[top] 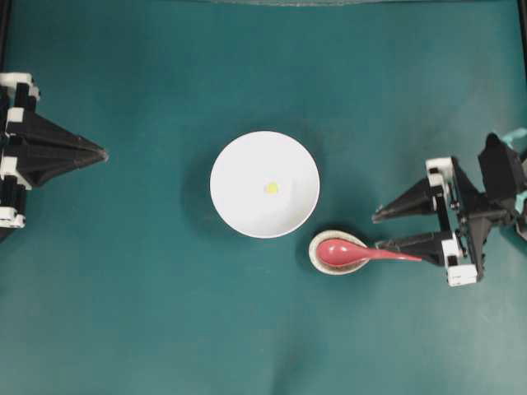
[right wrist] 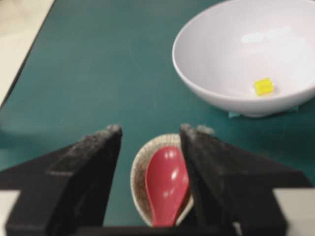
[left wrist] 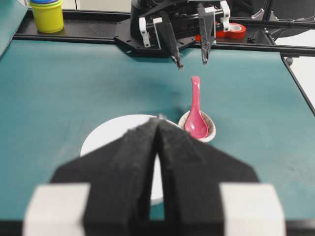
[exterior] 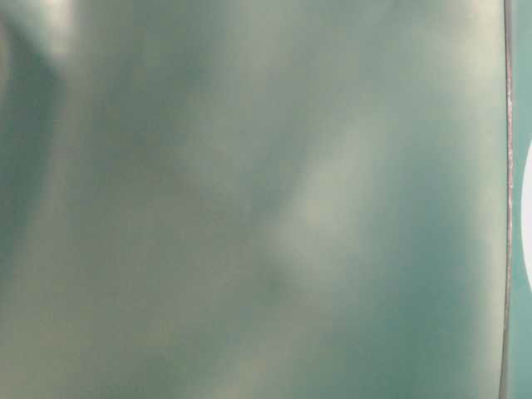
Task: Scoop the yellow hexagonal prism block from the bowl with a spoon using the right arm.
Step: 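Move the right gripper to the pink spoon handle in the spoon rest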
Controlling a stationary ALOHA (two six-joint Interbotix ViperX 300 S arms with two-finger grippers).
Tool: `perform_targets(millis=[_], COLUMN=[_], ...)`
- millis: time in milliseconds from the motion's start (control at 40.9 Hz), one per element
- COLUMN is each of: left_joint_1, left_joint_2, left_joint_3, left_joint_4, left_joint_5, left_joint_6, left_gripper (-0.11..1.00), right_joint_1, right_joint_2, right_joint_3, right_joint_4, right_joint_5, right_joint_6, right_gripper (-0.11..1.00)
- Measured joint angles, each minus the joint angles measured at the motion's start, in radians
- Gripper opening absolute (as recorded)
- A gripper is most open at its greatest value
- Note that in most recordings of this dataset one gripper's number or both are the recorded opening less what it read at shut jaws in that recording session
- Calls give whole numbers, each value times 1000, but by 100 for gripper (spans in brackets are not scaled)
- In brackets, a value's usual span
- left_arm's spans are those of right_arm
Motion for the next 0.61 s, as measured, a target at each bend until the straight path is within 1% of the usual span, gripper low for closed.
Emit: perform_targets(millis=[122, 269, 489, 611], left_joint_1=[0, 0, 2, 0], left_joint_2=[2, 0, 2, 0], left_joint_3=[0, 0, 0, 0], left_joint_4=[2, 2, 2, 2], left_joint_5=[-2, 0, 0, 0], left_joint_6=[0, 0, 0, 0], left_gripper=[-1, -1, -1, -1], right_joint_1=[40, 97, 199, 236], right_joint_2=[74, 175, 298, 342], right_joint_3=[2, 2, 2, -2], right_joint_4=[55, 143, 244, 288], right_joint_5=[-55, -123, -236, -262], right_joint_6=[0, 0, 0, 0], right_gripper=[56, 56, 56, 56])
